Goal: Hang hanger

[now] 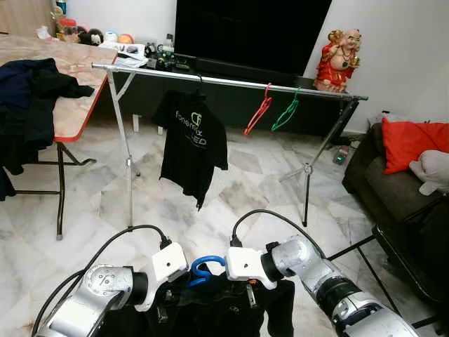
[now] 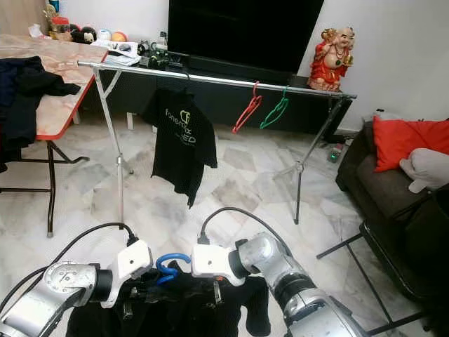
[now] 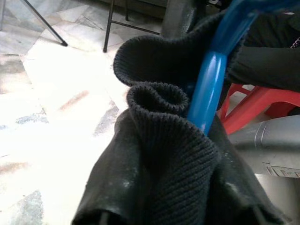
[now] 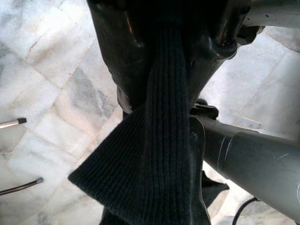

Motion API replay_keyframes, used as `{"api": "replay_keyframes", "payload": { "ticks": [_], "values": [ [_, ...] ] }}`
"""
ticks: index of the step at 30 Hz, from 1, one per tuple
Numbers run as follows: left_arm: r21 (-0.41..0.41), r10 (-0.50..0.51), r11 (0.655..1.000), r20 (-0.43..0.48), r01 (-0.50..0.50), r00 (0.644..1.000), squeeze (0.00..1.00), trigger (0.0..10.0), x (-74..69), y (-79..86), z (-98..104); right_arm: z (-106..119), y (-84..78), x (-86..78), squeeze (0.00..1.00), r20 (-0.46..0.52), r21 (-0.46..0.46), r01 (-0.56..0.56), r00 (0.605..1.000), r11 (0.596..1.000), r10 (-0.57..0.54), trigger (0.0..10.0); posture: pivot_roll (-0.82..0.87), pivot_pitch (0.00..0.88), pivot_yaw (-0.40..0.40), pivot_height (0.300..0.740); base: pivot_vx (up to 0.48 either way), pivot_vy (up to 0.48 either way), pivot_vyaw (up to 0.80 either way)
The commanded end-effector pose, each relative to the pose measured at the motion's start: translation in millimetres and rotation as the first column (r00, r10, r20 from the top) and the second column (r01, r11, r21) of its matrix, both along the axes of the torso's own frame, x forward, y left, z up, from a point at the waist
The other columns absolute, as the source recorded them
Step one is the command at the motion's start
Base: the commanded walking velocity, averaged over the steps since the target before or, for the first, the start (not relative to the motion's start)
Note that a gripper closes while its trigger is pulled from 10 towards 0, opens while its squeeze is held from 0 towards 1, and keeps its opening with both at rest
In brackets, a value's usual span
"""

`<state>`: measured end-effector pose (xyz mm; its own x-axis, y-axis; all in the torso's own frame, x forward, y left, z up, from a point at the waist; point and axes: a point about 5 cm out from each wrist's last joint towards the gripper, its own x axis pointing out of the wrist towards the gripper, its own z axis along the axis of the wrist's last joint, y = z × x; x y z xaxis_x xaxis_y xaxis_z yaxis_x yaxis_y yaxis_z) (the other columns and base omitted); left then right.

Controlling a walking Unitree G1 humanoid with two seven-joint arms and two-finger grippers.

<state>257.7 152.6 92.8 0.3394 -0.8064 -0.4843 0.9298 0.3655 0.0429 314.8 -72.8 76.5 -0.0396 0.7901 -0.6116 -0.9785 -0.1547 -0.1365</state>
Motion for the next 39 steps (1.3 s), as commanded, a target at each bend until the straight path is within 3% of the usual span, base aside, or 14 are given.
{"api": "replay_keyframes", "payload": {
  "ticks": [1, 26, 28, 29, 30, 31, 32, 34, 35, 36, 39],
  "values": [
    [0.006, -0.007, 1.0, 0.001, 0.007, 1.0, 0.0, 0.0, 1.3, -2.8, -2, 16, 2.3, 9.6, 0.0, 0.049, 0.05, 0.012, 0.999, 0.999, -0.015, 0.0, 0.26, 0.0, -0.204, 0.74, 0.0, 0.0, 0.0],
    [-0.038, -0.006, 0.999, 0.003, 0.006, 1.0, 0.0, 0.0, 2.3, -5.0, 0, 9, -5.1, 6.6, 0.0, 0.017, 0.044, 0.039, 0.999, 0.998, -0.04, 0.0, 0.25, 0.0, -0.182, 0.74, 0.0, 0.0, 0.0],
    [-0.042, -0.002, 0.999, 0.006, 0.003, 1.0, 0.0, 0.0, 2.8, -5.3, 0, 9, -5.3, 6.4, 0.0, 0.01, 0.043, 0.04, 0.999, 0.998, -0.04, 0.5, 0.25, 0.0, -0.184, 0.74, 0.0, 0.0, 0.0],
    [-0.043, -0.002, 0.999, 0.006, 0.002, 1.0, 0.0, 0.0, 2.9, -5.5, 0, 8, -5.5, 5.8, 0.0, 0.003, 0.041, 0.033, 0.999, 0.999, -0.033, 0.9, 0.25, 0.0, -0.185, 0.74, 0.0, 0.0, 0.0],
    [-0.041, 0.0, 0.999, 0.011, 0.0, 1.0, 0.0, 0.0, 3.1, -5.5, 0, 8, -5.7, 5.2, 0.0, -0.002, 0.038, 0.026, 1.0, 0.999, -0.026, 5.6, 0.26, 0.0, -0.186, 0.74, 0.0, 0.0, 0.0],
    [-0.039, 0.0, 0.999, 0.011, 0.001, 1.0, 0.0, 0.0, 3.0, -5.4, -1, 8, -5.6, 5.4, 0.0, 0.001, 0.037, 0.028, 1.0, 0.999, -0.028, 9.2, 0.25, 0.0, -0.186, 0.74, 0.0, 0.0, 0.0],
    [-0.035, -0.001, 0.999, 0.01, 0.002, 1.0, 0.0, 0.0, 2.6, -5.2, -2, 8, -5.3, 5.8, 0.0, 0.005, 0.036, 0.033, 0.999, 0.999, -0.033, 10.0, 0.25, 0.0, -0.186, 0.74, 0.0, 0.0, 0.0],
    [-0.033, 0.001, 0.999, 0.01, 0.0, 1.0, 0.0, 0.0, 2.5, -5.3, -2, 8, -5.7, 5.9, 0.0, -0.003, 0.032, 0.038, 0.999, 0.999, -0.038, 10.0, 0.25, 0.0, -0.188, 0.74, 0.0, 0.0, 0.0],
    [-0.031, 0.001, 1.0, 0.009, -0.001, 1.0, 0.0, 0.0, 2.2, -5.3, -2, 7, -6.4, 5.4, 0.72, -0.018, 0.025, 0.032, 0.999, 0.999, -0.031, 10.0, 0.25, 0.0, -0.189, 0.74, 0.0, 0.0, 0.0],
    [-0.028, 0.003, 1.0, 0.011, -0.003, 1.0, 0.0, 0.0, 2.4, -5.1, -3, 7, -6.9, 5.1, 1.0, -0.024, 0.021, 0.024, 0.999, 0.999, -0.024, 10.0, 0.25, 0.0, -0.189, 0.74, 0.0, 0.0, 0.0],
    [0.004, 0.014, 1.0, 0.021, -0.014, 1.0, 0.0, 0.0, 4.0, -1.6, -6, 8, -8.7, 4.2, 1.0, -0.037, 0.009, -0.008, 0.999, 1.0, 0.009, 10.0, 0.25, 0.0, -0.193, 0.74, 0.0, 0.0, 0.0]
  ]
}}
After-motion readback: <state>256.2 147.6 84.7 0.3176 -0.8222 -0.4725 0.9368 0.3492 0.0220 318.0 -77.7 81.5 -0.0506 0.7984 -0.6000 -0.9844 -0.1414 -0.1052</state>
